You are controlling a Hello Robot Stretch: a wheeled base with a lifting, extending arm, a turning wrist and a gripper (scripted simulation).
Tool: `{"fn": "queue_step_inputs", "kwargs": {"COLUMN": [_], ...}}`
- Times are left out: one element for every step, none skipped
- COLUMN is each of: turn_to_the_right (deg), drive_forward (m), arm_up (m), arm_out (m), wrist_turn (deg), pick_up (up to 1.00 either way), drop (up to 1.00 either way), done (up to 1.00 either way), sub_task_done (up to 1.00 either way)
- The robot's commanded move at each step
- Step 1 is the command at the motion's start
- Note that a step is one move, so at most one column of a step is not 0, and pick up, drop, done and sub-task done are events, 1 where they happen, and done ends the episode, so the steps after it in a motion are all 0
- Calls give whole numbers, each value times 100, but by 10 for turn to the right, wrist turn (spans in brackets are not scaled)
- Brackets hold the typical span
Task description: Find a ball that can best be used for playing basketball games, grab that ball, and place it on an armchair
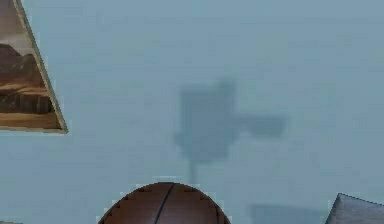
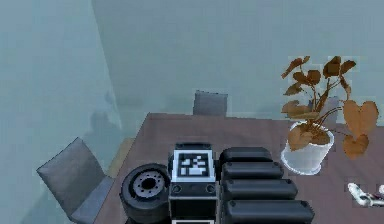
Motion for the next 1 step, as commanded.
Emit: {"fn": "queue_step_inputs", "kwargs": {"turn_to_the_right": [360], "drive_forward": [0], "arm_up": [0], "arm_out": [0], "wrist_turn": [0], "pick_up": [0], "drop": [0], "done": [0], "sub_task_done": [0]}}
